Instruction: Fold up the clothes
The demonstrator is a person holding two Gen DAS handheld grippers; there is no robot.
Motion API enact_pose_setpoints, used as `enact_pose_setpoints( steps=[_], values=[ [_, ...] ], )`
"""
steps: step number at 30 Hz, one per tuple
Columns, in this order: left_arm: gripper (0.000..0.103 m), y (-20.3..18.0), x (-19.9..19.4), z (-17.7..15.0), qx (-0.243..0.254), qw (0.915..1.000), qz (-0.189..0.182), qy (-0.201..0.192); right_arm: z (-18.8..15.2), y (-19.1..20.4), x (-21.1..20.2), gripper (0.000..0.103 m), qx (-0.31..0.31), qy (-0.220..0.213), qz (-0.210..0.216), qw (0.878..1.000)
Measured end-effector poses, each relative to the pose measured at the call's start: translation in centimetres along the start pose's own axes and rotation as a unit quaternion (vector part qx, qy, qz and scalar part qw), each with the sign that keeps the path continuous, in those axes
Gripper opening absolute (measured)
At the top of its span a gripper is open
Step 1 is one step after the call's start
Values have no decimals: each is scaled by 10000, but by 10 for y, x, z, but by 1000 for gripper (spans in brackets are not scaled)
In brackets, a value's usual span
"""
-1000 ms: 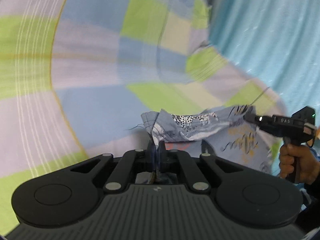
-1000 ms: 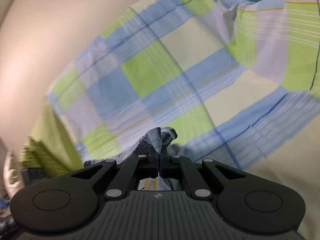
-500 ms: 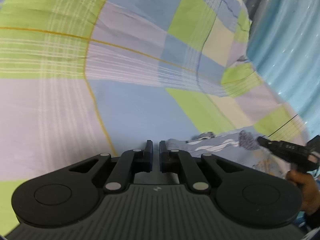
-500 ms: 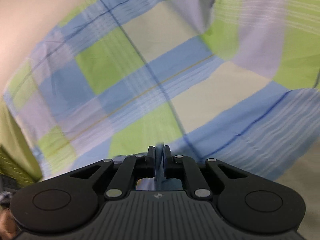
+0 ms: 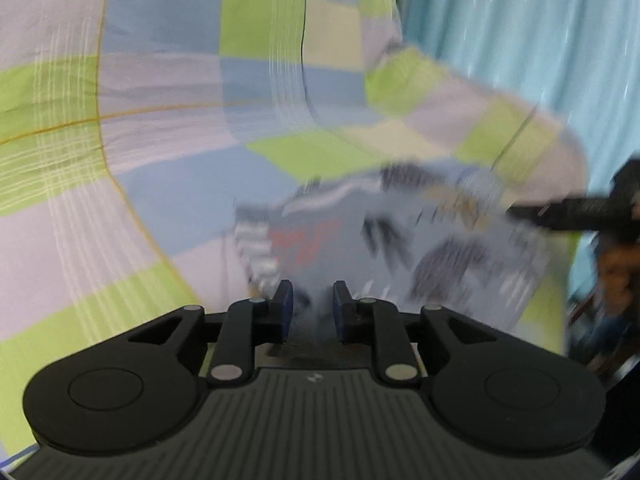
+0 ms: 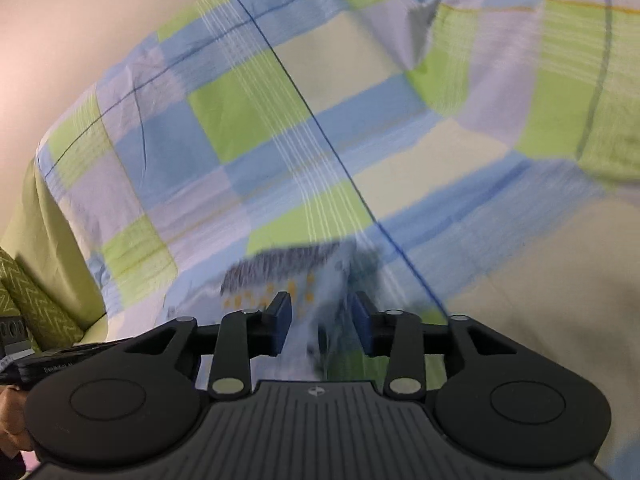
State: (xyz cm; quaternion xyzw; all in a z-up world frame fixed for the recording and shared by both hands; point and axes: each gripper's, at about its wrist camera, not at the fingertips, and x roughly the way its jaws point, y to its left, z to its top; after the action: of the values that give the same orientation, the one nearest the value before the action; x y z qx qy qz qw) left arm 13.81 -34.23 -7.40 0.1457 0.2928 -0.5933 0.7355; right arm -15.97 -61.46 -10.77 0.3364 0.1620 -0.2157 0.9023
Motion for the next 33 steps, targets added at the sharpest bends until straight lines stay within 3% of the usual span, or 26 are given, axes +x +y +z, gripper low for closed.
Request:
enact_pose_setpoints(
  steps=[6, 8, 9, 11, 13, 15, 18, 20, 23, 25, 27, 28, 30, 32, 33],
  values=[
    [17, 4, 2, -6, -83, 9999, 101, 37, -15, -16, -7, 38, 601, 462, 303, 9967],
    [17, 0, 5, -3, 57, 9998, 172, 88, -17, -19, -4, 25, 725, 622, 473, 9943],
    [17, 1, 6, -3, 38, 9998, 167, 101, -16, -20, -5, 6, 776, 631, 522, 9936],
    [17, 3, 8, -1, -22, 9998, 165, 125, -14, -20, -8, 5, 745, 602, 506, 9941],
    [17, 4, 8, 1, -91, 9997, 175, 151, -11, -22, -9, 1, 525, 513, 184, 9971],
    [17, 0, 4, 4, -29, 9995, 278, 159, -9, -26, -9, 3, 378, 445, -223, 9980],
    [15, -11, -11, 8, 141, 9993, 344, 2, -6, -33, -21, 9, 612, 269, -257, 9974],
    [16, -25, -25, 6, 315, 9991, 254, -131, -5, -22, -41, 15, 355, 30, -26, 9994],
    [18, -60, -39, -5, 1125, 9931, 274, -202, -14, 6, -55, 31, -433, -22, 366, 9984],
    [32, -90, -42, -18, 2087, 9763, 536, -227, -30, 21, -56, 34, -897, 117, 554, 9944],
    [34, -115, -41, -33, 3012, 9500, 777, -260, -52, 45, -48, 35, -1873, 491, 29, 9811],
    [35, -126, -40, -42, 3444, 9347, 843, -252, -64, 62, -45, 36, -2674, 503, -353, 9616],
    [36, -141, -30, -54, 4057, 9095, 890, -142, -91, 89, -41, 35, -4172, 376, -776, 9047],
    [38, -150, -16, -64, 4510, 8873, 967, -64, -108, 102, -37, 38, -4866, 395, -922, 8678],
    [38, -154, -9, -67, 4718, 8747, 1108, -75, -114, 105, -35, 47, -5062, 419, -953, 8561]
  ],
)
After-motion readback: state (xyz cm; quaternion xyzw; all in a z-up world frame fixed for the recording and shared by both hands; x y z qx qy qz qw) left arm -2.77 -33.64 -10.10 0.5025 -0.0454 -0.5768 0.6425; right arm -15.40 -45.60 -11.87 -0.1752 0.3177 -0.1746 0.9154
